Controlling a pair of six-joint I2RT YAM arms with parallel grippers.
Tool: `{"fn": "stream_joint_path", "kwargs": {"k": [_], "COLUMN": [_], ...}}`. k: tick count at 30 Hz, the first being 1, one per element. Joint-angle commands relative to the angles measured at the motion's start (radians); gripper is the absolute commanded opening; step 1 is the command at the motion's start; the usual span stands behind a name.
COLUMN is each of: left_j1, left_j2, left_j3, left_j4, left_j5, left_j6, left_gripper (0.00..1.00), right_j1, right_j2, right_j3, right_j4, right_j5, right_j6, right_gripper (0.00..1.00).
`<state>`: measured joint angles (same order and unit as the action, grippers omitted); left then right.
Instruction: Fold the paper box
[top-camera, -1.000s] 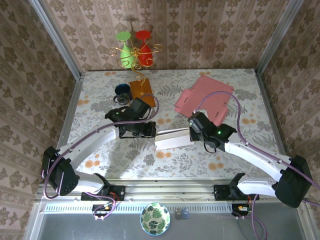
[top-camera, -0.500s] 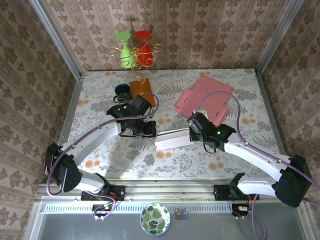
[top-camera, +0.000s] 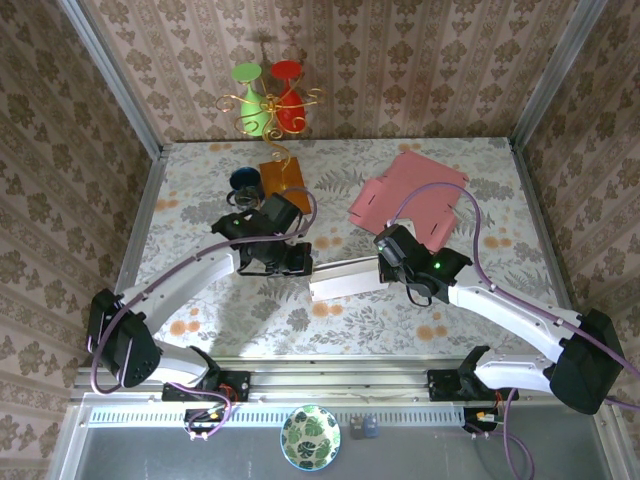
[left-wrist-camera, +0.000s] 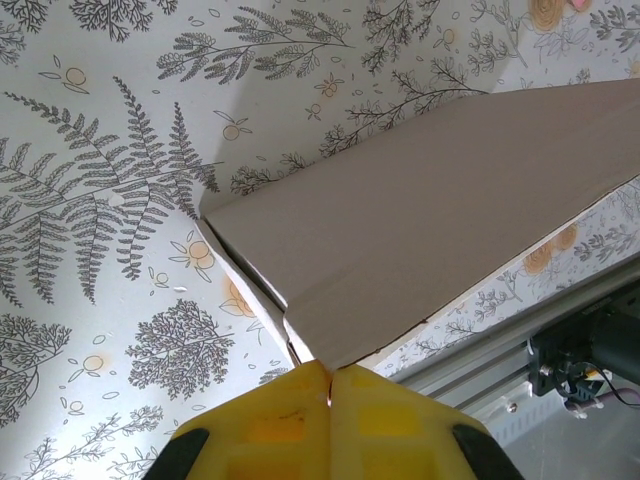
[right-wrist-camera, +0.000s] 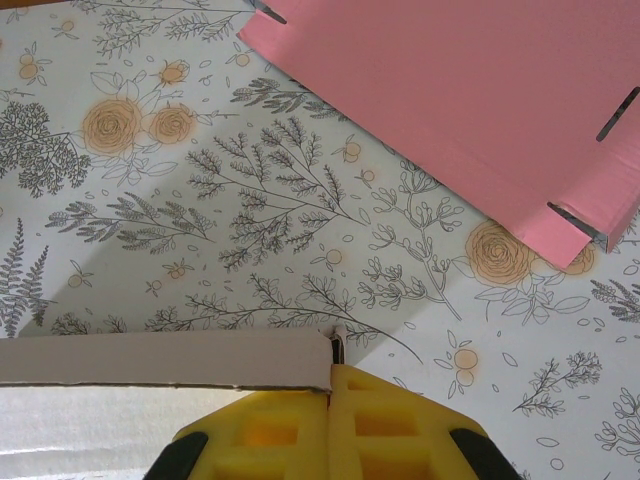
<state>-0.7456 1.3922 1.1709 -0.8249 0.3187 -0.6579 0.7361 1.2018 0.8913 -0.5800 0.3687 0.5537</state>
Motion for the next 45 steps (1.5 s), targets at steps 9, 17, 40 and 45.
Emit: {"fn": "stream_joint_path", "kwargs": {"k": [9,17,40,45], "left_j1": [-0.034,-0.041,-0.006,0.062], "left_j2": [0.011,0.005,-0.237,-0.185], "left_j3": [-0.062,-0.085,-0.083,-0.03], "left_j4": [-0.023,-0.021,0.08,0.001], "left_j5": [-0.018,-0.038,-0.169,-0.101], "left_j6": [0.016,0.019,-0.432,-0.511], "left_gripper": [0.0,0.0,0.32,0.44], "right_j1": [0.013,0.018,0.032,0.035], "right_j2": [0.024,0.021,-0.004,-0.004], "right_j3": [-0.006,-0.013,-0.005,-0.008], "right_j4": [-0.03,-0.027,-0.034,-0.036], "right_j5": [-0.001,0.006,0.002,0.004], "right_j6": [0.004,-0.01,-0.02,-0.015], "right_gripper": [0.0,0.0,0.0,0.0]}}
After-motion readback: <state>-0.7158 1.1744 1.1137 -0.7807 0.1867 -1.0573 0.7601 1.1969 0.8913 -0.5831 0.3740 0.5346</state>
